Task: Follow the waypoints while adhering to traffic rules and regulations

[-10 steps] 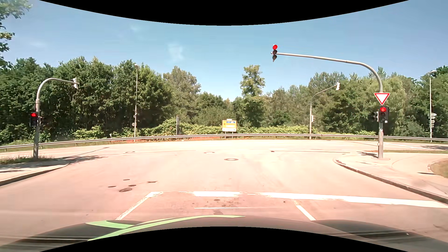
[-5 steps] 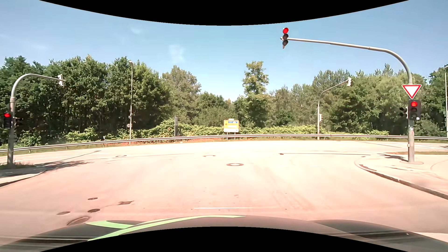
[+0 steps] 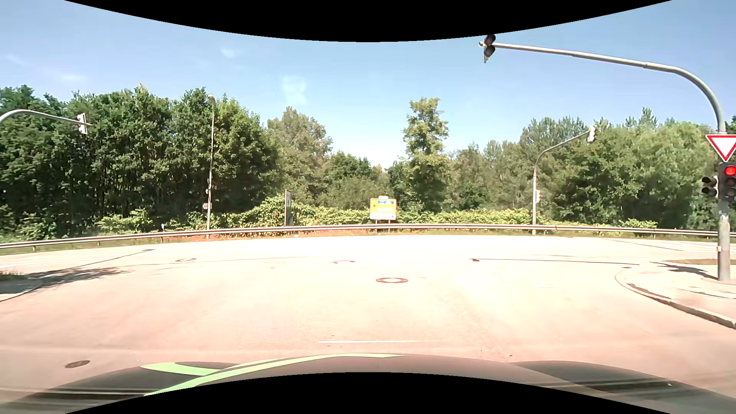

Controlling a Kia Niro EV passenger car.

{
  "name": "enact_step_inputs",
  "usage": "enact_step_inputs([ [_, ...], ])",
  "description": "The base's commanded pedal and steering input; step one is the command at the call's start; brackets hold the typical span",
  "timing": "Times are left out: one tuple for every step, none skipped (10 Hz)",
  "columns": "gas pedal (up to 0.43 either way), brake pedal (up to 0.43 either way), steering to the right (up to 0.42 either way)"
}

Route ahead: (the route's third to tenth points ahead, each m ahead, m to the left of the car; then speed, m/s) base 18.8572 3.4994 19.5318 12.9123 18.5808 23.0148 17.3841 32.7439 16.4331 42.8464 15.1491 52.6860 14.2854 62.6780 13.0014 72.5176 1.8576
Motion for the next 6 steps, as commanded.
enact_step_inputs([
  [0.0, 0.293, -0.018],
  [0.0, 0.28, -0.019],
  [0.0, 0.274, -0.019],
  [0.0, 0.274, -0.02],
  [0.0, 0.274, -0.023],
  [0.0, 0.274, -0.023],
])
